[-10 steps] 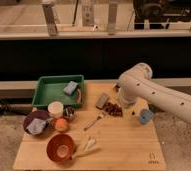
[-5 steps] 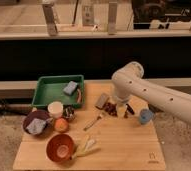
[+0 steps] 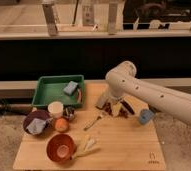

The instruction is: Wipe red bowl with eraser

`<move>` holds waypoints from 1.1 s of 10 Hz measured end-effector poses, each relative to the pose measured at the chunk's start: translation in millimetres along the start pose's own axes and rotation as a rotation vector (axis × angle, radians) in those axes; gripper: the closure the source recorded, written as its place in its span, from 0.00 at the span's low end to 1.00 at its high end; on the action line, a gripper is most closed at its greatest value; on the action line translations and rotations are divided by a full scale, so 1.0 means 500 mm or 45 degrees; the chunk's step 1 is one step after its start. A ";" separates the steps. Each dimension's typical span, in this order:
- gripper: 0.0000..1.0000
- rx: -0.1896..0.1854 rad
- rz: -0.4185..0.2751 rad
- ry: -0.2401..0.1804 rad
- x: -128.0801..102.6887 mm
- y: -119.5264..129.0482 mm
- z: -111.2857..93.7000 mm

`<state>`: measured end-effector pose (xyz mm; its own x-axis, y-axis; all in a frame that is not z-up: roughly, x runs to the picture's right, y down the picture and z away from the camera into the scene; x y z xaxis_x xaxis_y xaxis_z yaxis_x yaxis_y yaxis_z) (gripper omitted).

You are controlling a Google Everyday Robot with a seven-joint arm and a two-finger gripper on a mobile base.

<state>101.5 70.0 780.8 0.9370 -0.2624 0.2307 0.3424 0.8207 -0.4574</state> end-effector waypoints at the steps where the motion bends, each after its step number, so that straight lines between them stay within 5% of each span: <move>1: 0.20 0.002 -0.008 -0.002 0.004 -0.008 0.004; 11: 0.20 0.002 -0.033 -0.040 0.018 -0.091 0.057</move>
<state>92.4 44.8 828.4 0.9250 -0.2678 0.2696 0.3668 0.8146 -0.4493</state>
